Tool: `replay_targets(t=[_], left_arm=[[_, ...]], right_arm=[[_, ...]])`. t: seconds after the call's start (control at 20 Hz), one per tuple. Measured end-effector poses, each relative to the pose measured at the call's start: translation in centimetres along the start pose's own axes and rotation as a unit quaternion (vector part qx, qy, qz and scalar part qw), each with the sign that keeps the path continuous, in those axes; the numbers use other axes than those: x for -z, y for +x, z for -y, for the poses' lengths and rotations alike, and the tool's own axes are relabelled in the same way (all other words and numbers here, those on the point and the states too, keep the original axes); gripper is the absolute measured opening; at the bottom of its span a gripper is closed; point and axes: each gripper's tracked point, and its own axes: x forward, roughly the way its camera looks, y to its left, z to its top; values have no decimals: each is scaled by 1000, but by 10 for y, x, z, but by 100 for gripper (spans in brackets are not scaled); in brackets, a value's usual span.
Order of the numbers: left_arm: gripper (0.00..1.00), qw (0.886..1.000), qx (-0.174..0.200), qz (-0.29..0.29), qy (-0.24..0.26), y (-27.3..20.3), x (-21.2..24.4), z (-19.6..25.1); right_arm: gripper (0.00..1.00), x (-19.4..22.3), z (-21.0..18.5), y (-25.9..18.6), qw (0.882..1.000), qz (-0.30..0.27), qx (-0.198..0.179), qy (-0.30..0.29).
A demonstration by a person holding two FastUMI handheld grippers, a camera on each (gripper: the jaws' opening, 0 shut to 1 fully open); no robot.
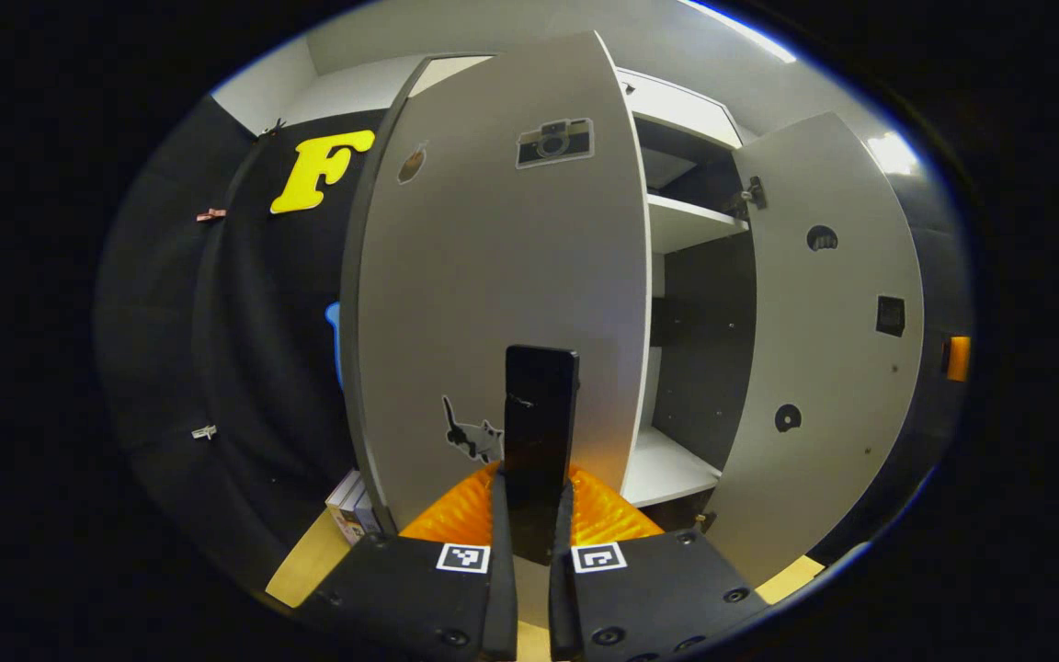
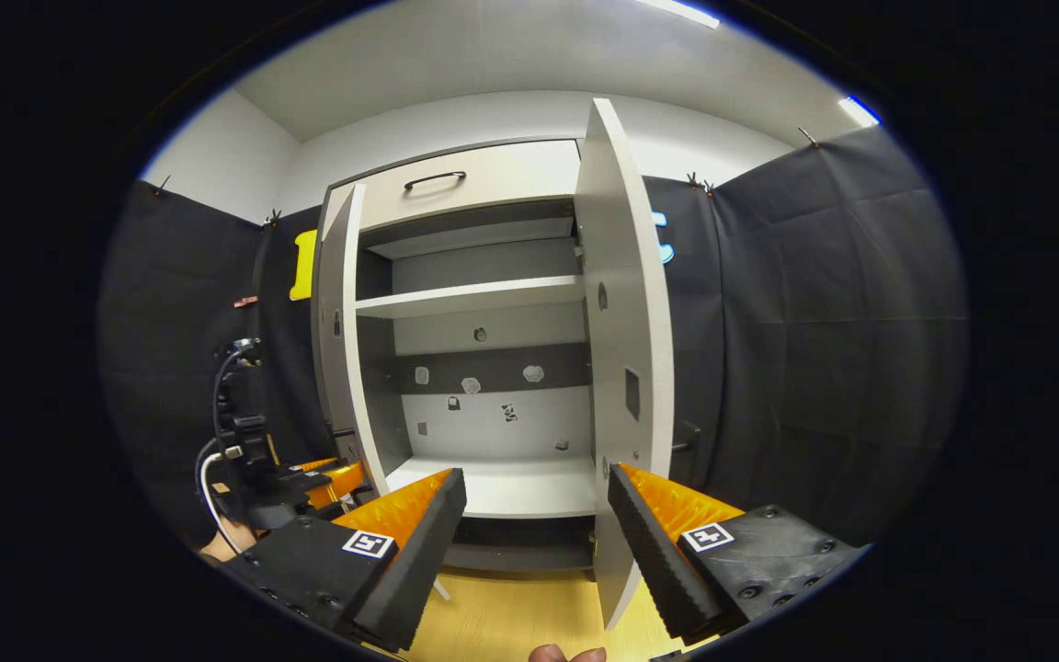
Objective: Open the right door of the double-door shoe cabinet with the right hand, and open the left door with the left hand.
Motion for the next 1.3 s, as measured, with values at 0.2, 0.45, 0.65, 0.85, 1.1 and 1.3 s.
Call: replay_targets(t=[0.2, 0.45, 0.65, 0.85, 1.1, 1.3], left_arm=[[18, 1000, 2, -1, -2, -15, 2, -10], [18, 1000, 10, 1, -20, -26, 1, -25], [18, 1000, 10, 1, -24, -33, 1, -36], [18, 1000, 12, 3, -27, -38, 0, -45], [17, 999, 12, 6, -42, -47, 0, -60], [17, 999, 11, 11, -40, -54, 1, -71]], right_arm=[[98, -3, -9, -2, 1000, 7, -6, 8], [97, -3, -18, -2, 1000, 12, -14, 8], [98, 0, -23, -6, 1000, 8, -13, 13], [97, 2, -25, -7, 1000, 6, -10, 15], [97, 4, -29, -5, 1000, 2, -10, 20], [98, 3, -28, -5, 1000, 3, -9, 14]])
